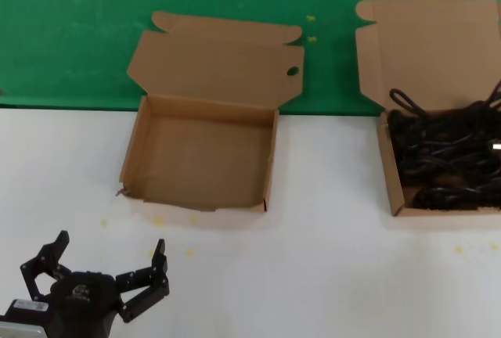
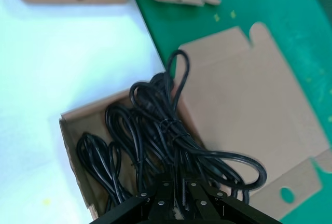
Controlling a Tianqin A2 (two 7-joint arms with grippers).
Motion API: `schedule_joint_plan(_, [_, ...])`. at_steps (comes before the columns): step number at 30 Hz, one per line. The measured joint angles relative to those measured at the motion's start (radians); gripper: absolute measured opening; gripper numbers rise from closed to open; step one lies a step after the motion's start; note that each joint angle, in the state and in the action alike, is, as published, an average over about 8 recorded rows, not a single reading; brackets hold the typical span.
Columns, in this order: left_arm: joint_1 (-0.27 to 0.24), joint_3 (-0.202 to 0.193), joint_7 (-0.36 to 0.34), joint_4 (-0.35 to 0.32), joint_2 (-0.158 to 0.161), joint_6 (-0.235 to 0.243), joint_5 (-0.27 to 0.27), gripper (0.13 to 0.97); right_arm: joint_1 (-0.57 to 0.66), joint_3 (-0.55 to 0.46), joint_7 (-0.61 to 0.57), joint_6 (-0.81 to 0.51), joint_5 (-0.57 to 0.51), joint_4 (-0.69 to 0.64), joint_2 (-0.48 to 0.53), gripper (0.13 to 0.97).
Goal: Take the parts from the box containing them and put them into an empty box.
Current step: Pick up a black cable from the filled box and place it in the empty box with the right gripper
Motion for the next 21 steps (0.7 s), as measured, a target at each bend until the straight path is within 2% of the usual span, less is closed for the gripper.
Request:
schedule_joint_plan(6, [0.000, 0.000, 0.000, 0.000, 0.000, 0.000, 0.000, 0.966, -0.048, 0.051, 0.119, -0.064, -0.024, 0.217, 0.035, 0.160])
schedule_joint_plan(11, [0.000, 0.000, 0.000, 0.000, 0.000, 0.000, 0.000, 0.966, -0.066, 0.067, 0.162, -0.077, -0.036, 0.297, 0.007, 0.160])
schedule_joint_plan(16, [0.000, 0.000, 0.000, 0.000, 0.000, 0.000, 0.000, 0.966, -0.063, 0.058, 0.146, -0.034, -0.047, 0.260, -0.076, 0.160])
schedule_joint_plan(21, [0.000, 0.000, 0.000, 0.000, 0.000, 0.000, 0.000, 0.966, -0.038, 0.044, 0.080, 0.058, -0.043, 0.120, -0.187, 0.160])
